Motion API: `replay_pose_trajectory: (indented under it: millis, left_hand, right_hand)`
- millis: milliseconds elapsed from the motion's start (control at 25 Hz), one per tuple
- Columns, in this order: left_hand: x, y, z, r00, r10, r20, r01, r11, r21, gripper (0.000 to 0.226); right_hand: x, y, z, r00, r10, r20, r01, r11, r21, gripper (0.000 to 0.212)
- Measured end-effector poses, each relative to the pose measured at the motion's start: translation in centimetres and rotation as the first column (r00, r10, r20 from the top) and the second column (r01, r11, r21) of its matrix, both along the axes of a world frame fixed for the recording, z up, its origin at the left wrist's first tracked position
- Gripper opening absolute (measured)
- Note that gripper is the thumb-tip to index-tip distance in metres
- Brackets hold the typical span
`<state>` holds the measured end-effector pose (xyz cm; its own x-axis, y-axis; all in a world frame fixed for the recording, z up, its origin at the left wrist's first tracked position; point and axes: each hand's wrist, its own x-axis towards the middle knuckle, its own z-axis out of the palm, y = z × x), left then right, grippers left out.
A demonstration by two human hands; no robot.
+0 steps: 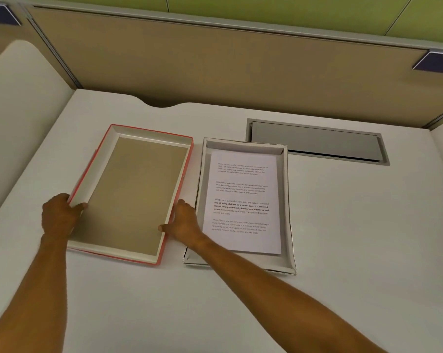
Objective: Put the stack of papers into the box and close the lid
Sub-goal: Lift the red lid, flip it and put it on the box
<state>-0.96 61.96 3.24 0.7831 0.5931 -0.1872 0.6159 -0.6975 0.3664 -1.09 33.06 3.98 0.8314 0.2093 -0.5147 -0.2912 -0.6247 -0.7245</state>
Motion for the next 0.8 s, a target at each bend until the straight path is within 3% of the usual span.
replay_pose_trajectory:
  millis: [160,360,480,600,800]
  left_hand:
    - [0.2,0.5,1.1,0.998,0.001,-0.065,-0.001,1.0,-0.004,0.029]
    - [0.6,3.5,3.9,0.991,0.027,-0.132,-0.041,0.994,-0.106,0.034]
    - [0.9,7.2,3.5,0.992,0.041,-0.116,-0.058,0.987,-0.15,0.027]
    - [0.8,6.6,5.9,0.999,0.004,-0.048,-0.014,0.976,-0.219,0.042]
    - [-1.6,-3.3,14.4,0.989,-0.125,0.073,0.139,0.964,-0.227,0.061]
  right_hand:
    - [-0.6,1.2,-0.6,0.998,0.048,0.036,-0.046,0.998,-0.043,0.069]
    - [0.1,0.1,-0.4,0.999,0.032,0.018,-0.031,0.999,-0.037,0.061]
    - [0.5,0.3,2.5,0.988,-0.057,0.147,0.059,0.998,-0.012,0.058]
    - [1.5,2.2,7.6,0.966,-0.096,0.24,0.054,0.983,0.178,0.059]
    - [4.1,6.2,15.0,0.994,-0.057,0.088,0.012,0.898,0.439,0.046]
